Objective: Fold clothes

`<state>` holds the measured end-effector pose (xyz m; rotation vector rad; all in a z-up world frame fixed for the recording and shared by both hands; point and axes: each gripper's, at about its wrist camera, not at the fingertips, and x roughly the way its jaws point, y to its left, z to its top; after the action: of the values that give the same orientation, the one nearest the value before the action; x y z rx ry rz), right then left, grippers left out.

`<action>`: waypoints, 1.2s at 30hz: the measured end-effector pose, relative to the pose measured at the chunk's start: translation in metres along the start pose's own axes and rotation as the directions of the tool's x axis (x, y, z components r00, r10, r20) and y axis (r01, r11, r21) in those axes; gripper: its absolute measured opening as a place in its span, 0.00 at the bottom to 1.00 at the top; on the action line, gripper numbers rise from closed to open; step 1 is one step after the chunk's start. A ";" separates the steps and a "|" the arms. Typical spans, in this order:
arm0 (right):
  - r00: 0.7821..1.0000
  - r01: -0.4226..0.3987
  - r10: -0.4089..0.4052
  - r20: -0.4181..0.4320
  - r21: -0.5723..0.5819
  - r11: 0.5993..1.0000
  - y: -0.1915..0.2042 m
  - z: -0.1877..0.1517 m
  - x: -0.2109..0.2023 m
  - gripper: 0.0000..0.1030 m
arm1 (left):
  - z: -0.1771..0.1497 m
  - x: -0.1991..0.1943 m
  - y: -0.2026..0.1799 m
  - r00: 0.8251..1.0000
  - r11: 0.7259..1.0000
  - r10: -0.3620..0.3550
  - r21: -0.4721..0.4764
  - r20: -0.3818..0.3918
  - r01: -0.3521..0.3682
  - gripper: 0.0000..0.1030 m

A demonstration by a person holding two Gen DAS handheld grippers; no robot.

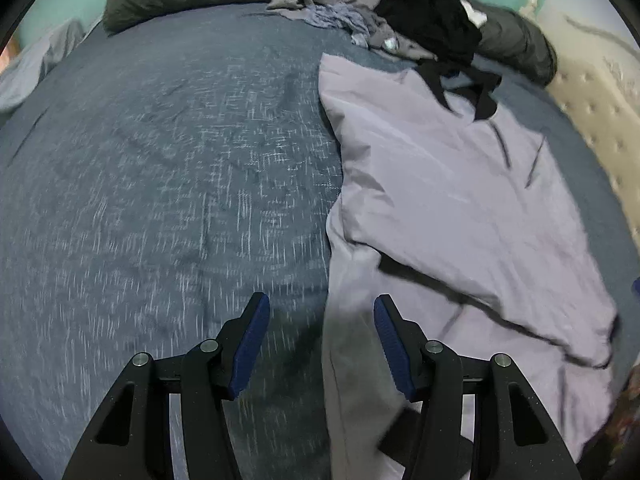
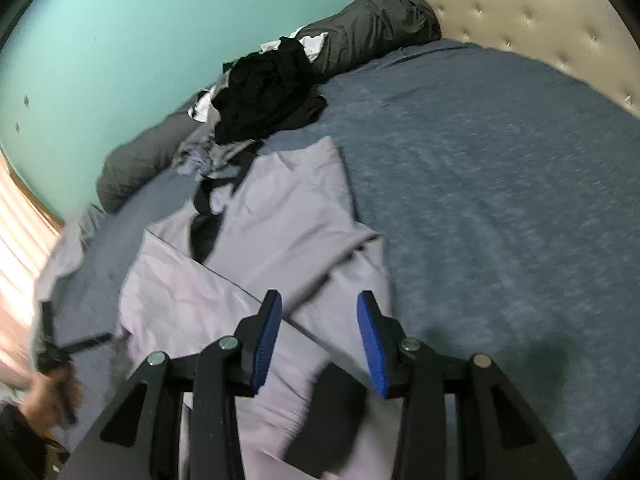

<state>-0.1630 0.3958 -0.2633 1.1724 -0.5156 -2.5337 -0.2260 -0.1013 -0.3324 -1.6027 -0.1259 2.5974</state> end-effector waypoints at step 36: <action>0.978 -0.020 -0.035 -0.206 -0.259 0.966 0.056 -0.037 0.098 0.38 | 0.007 0.004 0.041 0.987 0.984 0.056 -0.173 0.149 -0.030 0.58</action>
<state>-0.1881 0.2989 -0.3266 1.3192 -0.1219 -2.3565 -0.2353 -0.1419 -0.3375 -1.4667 -0.3365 2.8103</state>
